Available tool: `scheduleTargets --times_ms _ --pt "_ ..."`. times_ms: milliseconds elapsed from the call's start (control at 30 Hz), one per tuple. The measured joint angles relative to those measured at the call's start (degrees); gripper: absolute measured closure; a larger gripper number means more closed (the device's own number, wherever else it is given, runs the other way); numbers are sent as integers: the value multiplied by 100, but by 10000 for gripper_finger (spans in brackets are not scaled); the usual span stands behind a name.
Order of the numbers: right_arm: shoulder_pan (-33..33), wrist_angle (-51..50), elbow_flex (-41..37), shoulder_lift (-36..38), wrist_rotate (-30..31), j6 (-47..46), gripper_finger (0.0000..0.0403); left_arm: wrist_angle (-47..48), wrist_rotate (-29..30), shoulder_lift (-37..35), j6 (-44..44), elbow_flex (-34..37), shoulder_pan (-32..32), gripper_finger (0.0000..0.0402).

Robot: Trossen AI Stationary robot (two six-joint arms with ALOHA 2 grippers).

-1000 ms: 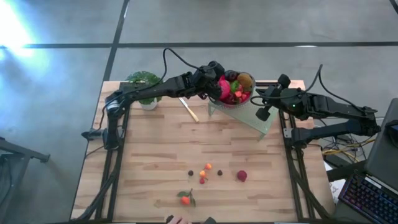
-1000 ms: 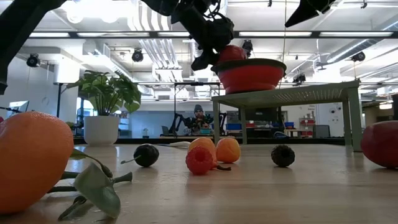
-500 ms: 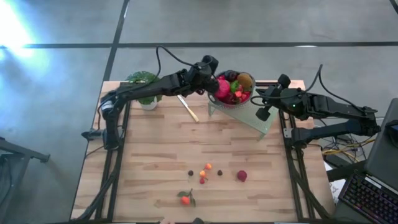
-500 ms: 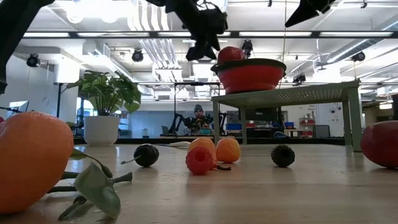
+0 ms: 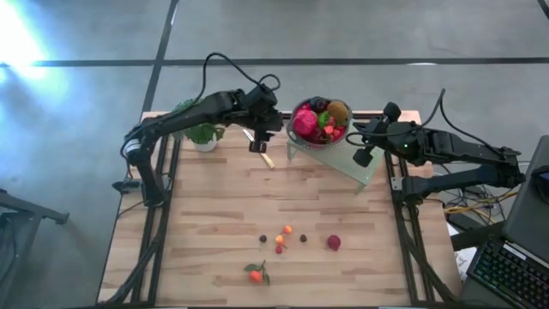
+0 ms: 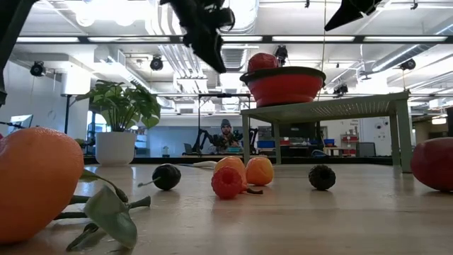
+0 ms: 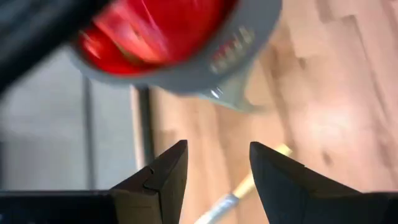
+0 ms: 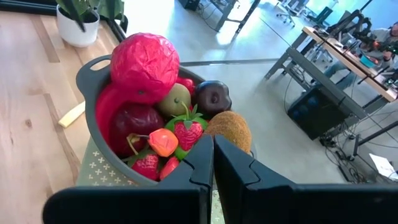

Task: Pick & Place Fruit
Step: Put the black cherry into the red gray colander on the shelf

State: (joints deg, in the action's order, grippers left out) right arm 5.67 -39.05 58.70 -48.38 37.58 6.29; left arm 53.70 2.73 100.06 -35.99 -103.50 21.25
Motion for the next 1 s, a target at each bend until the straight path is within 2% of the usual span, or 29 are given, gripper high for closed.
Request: scheduleTargets --times_ms 233,467,667,867,1000 --pt "0 -6 0 0 0 -14 394 241 -527 10 558 849 16 223" --pt "-1 -4 0 -14 0 10 394 336 -676 -162 1389 1798 -639 223" --pt "-4 4 0 -20 -2 -109 394 -345 -945 -553 2280 2855 -1676 223" --pt "-2 103 0 -20 0 -196 394 -1325 -902 -848 3273 3523 -2968 223" --pt "-2 107 0 -15 -2 -369 394 -2068 -680 -827 3416 3793 -3765 223"
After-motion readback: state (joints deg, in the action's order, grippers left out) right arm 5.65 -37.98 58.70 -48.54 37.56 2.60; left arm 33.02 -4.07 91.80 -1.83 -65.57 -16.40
